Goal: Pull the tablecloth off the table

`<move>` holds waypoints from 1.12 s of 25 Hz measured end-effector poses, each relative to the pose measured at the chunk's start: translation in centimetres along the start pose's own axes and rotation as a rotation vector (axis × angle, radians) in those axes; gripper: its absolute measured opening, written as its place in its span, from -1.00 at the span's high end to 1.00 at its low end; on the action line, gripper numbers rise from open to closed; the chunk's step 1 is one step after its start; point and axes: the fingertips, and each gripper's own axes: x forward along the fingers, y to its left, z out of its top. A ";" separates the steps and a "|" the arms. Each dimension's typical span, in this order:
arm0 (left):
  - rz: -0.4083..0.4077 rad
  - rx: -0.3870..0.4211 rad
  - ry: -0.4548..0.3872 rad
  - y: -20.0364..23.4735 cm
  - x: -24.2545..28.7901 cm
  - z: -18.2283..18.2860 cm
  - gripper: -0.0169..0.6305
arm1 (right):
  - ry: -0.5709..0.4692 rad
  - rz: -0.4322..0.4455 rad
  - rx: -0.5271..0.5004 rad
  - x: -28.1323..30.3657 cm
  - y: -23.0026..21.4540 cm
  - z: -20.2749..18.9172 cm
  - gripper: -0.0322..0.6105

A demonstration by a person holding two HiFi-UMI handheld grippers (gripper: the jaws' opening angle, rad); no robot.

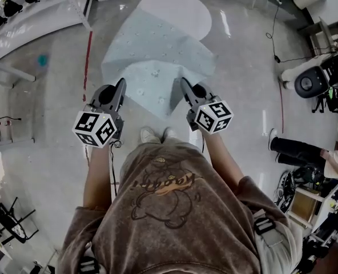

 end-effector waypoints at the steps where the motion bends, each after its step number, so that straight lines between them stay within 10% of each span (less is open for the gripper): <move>1: 0.009 0.000 0.001 -0.2 0.1 0.1 0.89 | 0.005 0.010 0.002 -0.1 -0.2 0.1 0.87; 28: 0.241 -0.016 -0.024 0.0 -2.7 0.6 0.89 | 0.061 0.239 0.025 2.1 1.6 -0.4 0.86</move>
